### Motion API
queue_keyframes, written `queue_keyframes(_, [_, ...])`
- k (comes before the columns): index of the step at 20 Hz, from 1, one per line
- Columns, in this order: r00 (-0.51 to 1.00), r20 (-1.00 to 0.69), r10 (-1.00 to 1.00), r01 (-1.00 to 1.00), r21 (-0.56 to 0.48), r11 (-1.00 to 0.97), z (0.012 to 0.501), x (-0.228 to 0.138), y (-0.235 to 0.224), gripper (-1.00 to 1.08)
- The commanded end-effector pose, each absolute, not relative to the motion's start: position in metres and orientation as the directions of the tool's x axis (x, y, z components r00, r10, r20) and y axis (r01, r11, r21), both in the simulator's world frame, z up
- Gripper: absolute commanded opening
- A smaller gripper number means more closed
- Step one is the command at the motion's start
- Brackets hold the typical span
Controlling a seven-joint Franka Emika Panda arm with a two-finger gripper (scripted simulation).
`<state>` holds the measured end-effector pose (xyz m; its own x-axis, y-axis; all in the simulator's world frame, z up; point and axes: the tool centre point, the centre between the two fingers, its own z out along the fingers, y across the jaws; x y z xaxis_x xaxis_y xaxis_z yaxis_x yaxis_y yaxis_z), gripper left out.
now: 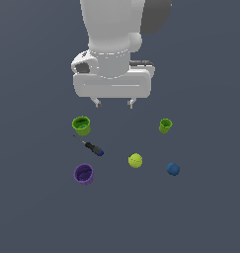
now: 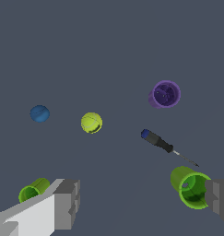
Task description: Pick up a designated object from a clutter of objects.
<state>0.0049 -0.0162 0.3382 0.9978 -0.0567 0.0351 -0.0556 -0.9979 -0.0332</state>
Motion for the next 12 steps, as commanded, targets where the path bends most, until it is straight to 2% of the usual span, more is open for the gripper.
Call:
queue_keyframes(1, [0.998, 0.035, -0.056, -0.055, -0.034, -0.998, 0.338, 0.005, -0.016, 1.00])
queue_keyframes(12, [0.999, 0.030, 0.014, 0.014, -0.015, -1.000, 0.314, 0.028, 0.010, 1.00])
